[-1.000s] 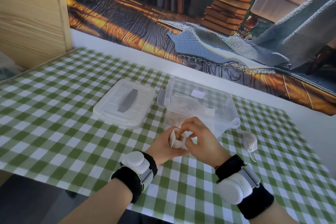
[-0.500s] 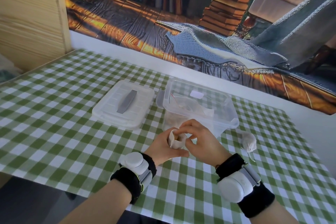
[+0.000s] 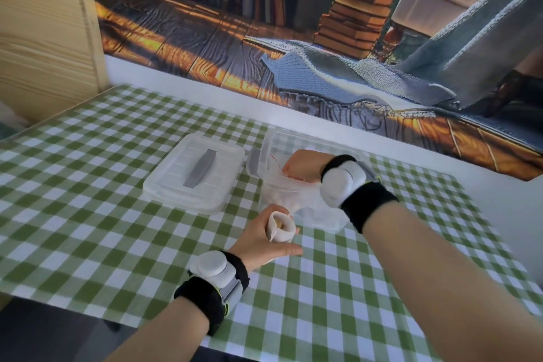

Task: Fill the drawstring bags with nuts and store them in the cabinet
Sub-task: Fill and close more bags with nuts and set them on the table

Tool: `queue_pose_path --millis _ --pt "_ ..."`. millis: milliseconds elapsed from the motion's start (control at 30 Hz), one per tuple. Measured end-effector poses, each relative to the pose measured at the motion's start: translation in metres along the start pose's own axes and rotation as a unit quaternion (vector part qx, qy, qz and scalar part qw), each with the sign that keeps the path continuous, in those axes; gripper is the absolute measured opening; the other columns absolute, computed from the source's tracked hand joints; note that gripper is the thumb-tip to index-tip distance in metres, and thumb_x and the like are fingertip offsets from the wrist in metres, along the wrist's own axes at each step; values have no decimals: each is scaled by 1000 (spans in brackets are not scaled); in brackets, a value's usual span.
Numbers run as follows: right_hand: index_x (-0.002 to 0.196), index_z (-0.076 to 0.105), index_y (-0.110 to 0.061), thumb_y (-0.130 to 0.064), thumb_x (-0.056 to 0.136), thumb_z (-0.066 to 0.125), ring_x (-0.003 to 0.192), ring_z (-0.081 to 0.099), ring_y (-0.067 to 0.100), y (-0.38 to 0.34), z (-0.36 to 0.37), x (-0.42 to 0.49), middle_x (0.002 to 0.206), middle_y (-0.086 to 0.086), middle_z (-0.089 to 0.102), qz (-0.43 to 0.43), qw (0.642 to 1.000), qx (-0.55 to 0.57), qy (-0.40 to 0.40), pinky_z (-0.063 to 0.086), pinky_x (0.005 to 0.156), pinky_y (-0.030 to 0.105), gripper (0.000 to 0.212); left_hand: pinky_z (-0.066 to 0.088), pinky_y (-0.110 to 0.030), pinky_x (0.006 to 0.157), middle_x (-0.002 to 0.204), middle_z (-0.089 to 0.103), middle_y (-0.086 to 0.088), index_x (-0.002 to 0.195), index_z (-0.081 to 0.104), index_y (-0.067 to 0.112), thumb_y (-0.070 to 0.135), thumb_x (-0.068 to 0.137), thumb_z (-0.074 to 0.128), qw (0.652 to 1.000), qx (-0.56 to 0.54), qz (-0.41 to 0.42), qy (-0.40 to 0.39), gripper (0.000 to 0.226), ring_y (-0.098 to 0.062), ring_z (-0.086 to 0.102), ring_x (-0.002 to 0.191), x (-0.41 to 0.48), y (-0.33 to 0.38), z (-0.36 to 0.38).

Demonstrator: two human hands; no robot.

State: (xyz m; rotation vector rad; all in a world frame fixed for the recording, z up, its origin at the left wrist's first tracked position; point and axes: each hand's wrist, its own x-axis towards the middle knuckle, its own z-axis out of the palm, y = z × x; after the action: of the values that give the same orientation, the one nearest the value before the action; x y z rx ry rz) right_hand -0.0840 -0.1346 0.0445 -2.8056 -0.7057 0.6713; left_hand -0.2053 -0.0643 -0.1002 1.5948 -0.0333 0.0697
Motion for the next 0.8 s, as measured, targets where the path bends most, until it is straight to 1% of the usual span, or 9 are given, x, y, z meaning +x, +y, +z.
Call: queue_pose_path --millis 67,200,300,367,433,533,600,700,800 --pt "85 51 -9 -17 94 41 83 45 18 0 3 16 92 5 53 19 996 -87 -25 35 70 21 16 51 -57 88 103 59 -13 88 55 31 26 55 85 1000 -2 -2 0 45 -29 62 106 0 0 0" --pt "113 59 0 -16 92 43 100 56 24 9 8 37 115 13 62 34 987 -150 -41 32 79 26 31 51 -56 88 103 60 -14 85 56 34 27 55 84 1000 -10 -7 -6 42 -30 62 107 1 -2 -1" --pt "109 59 -4 -30 85 50 81 51 15 21 10 48 99 12 62 54 992 -107 -35 36 73 23 37 51 -55 90 103 61 -12 84 57 35 28 55 84 1000 -16 -8 -10 41 -28 62 107 2 -2 -1" --pt "106 61 -3 -26 86 52 82 53 15 24 12 49 105 7 66 47 994 -94 -22 35 68 19 33 51 -55 90 104 62 -12 85 57 35 28 54 84 1000 -21 -9 -11 41 -28 62 107 3 -3 0" --pt "108 64 -4 -24 91 49 93 55 16 24 13 46 111 4 64 36 995 -89 -32 37 78 20 29 51 -55 90 104 62 -12 85 58 34 30 54 84 1000 -22 -9 -12 41 -28 62 107 3 -4 -1" --pt "103 67 -16 -39 90 50 112 56 21 17 9 36 115 1 64 43 997 -38 -54 41 100 31 31 51 -55 90 104 62 -12 86 58 33 30 54 84 1000 -21 -10 -17 41 -28 63 106 3 -3 -1" --pt "116 62 -13 -33 94 47 121 51 23 12 5 28 127 4 58 36 995 -54 -74 37 106 34 33 51 -55 89 104 62 -12 87 58 32 31 54 83 999 -24 -10 -19 41 -29 63 106 2 -3 -2" --pt "119 61 -11 -26 95 48 110 52 19 8 0 19 125 2 58 23 991 -78 -104 38 104 31 31 51 -55 90 106 62 -13 86 58 33 31 54 83 999 -28 -10 -20 41 -29 62 107 2 -2 -1" --pt "114 63 -7 -17 93 47 95 54 18 6 -4 14 109 3 63 7 992 -87 -94 43 90 30 28 50 -56 91 106 60 -15 83 57 38 30 53 84 999 -44 -14 -26 41 -33 60 110 2 -2 0"
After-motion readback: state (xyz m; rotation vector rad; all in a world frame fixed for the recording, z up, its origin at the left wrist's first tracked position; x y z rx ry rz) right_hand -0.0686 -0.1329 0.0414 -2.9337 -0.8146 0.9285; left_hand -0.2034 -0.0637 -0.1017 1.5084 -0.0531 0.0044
